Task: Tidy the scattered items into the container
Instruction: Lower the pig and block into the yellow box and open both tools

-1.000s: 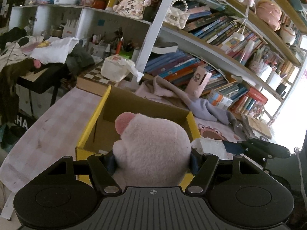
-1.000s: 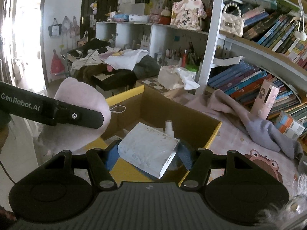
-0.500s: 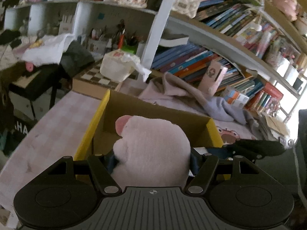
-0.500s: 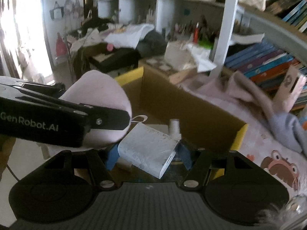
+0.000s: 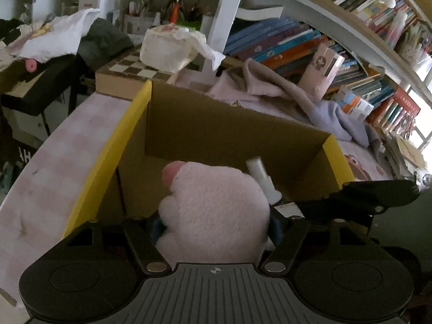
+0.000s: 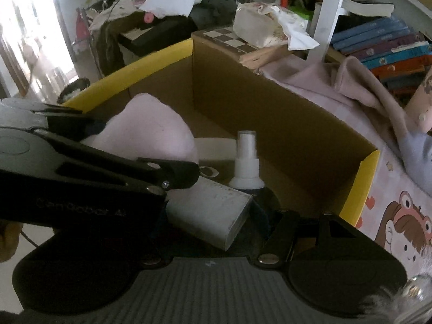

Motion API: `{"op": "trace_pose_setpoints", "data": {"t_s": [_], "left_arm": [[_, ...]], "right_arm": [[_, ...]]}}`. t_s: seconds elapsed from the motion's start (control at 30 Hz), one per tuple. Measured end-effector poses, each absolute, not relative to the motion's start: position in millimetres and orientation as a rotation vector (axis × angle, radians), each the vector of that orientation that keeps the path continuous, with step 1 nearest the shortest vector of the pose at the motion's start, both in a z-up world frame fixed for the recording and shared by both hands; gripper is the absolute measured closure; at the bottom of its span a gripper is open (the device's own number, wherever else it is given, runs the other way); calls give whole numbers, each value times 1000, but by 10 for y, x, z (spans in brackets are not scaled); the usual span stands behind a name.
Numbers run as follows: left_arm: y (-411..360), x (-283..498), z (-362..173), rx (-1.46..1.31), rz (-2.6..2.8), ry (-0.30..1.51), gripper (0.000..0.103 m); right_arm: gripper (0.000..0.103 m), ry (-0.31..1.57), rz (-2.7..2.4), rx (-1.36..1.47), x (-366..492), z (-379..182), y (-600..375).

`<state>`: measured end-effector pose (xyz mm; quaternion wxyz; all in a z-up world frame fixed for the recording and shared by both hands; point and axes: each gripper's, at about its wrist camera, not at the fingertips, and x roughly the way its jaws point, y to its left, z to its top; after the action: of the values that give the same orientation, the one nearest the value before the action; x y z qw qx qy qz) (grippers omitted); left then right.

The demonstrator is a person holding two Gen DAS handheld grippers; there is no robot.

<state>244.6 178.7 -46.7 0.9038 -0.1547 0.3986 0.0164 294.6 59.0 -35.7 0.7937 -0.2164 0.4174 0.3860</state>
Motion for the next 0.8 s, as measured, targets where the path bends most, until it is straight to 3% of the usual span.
{"op": "trace_pose_setpoints", "data": {"t_s": [0.33,0.47,0.53,0.6,0.8], "left_arm": [[1763,2419,-445,-337,36,862,23],[1728,2300,-330,-331,10,823,12],[1710,2233,-261,-317,8,800,11],[1698,2133,-180,-311,-2,763,11],[1628,1813,72,-295,21,643,10]], "right_arm": [[39,869,825,-496,2886,-346,595],[33,831,798,-474,2798,-267,519],[32,805,780,-452,2746,-205,461],[23,778,777,-418,2683,-127,384],[21,627,754,-362,2334,183,192]]}}
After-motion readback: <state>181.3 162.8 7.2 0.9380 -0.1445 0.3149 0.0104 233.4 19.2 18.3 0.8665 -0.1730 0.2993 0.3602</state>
